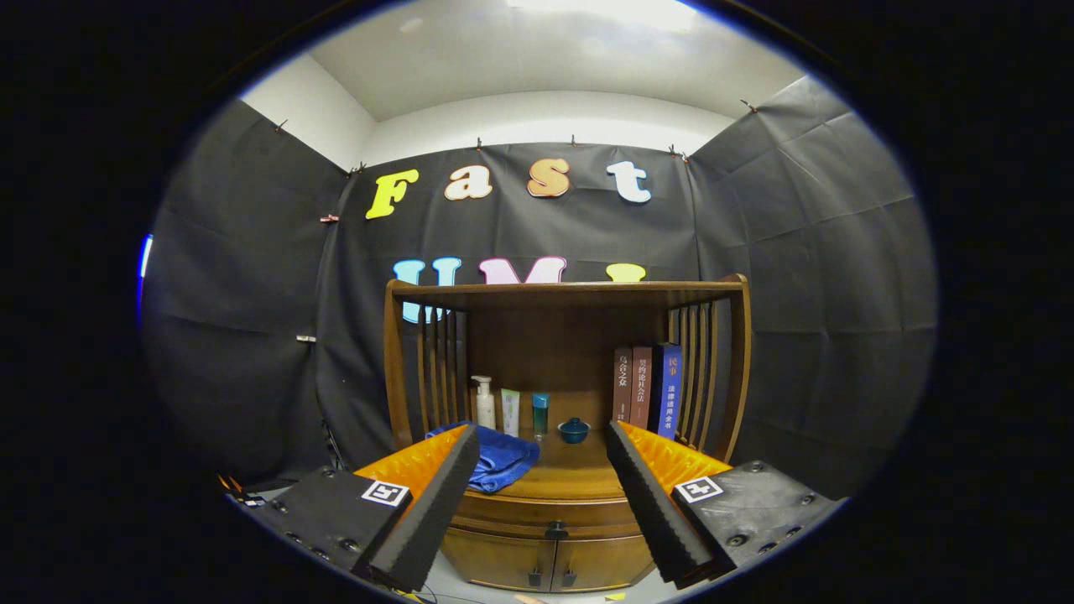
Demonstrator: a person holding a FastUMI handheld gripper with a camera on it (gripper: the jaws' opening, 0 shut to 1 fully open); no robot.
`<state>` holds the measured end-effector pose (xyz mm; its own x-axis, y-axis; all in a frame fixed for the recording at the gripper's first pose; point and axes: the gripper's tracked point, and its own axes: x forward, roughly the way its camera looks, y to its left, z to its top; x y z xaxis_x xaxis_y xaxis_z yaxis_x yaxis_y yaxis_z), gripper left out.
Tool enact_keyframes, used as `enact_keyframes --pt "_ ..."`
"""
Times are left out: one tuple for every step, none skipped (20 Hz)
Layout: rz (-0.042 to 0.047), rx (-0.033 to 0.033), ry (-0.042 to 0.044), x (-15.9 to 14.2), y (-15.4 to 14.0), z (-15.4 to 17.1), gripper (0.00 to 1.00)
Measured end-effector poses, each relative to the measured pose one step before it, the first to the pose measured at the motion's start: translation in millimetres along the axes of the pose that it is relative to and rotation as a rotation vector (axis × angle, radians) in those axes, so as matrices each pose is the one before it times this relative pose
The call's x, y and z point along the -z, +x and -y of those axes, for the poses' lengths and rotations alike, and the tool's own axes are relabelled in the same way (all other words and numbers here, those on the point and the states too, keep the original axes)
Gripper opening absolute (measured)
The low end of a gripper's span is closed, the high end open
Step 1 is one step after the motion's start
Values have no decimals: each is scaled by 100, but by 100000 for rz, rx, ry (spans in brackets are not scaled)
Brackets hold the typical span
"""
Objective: Pull open the drawer, take out the items inside it, and place them on the countertop above the cabinet.
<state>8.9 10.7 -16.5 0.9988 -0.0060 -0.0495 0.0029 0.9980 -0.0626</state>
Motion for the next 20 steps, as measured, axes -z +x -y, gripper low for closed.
enact_keyframes --pt "-116 -577 280 77 90 -128 99" --pt "-193 -241 -124 100 -95 -32 99" --pt "44 89 -308 37 5 25 99" --pt "214 190 -163 -58 -110 163 99" --pt "66 393 -11 -26 -75 217 99" --pt "-328 544 191 58 -2 310 99" --pt "-250 302 350 66 66 106 99" --pt "-71 76 286 61 -108 90 99" --pt "147 -91 -41 90 136 87 99" --pt "-278 126 -382 199 160 123 99" --pt "-685 311 -338 385 71 174 99" --pt "-539 235 -62 258 102 61 99" --pt "-435 95 187 257 63 79 99" --pt "-381 40 184 317 215 8 99" --pt "-633 79 43 548 270 39 99" --pt "-1094 275 -235 662 394 80 99" --pt "-1596 251 -391 800 377 88 99" --pt "-1757 5 -207 918 405 21 99" --pt "-1564 -76 38 847 464 11 99" --pt "-1370 -136 241 892 504 -43 99"
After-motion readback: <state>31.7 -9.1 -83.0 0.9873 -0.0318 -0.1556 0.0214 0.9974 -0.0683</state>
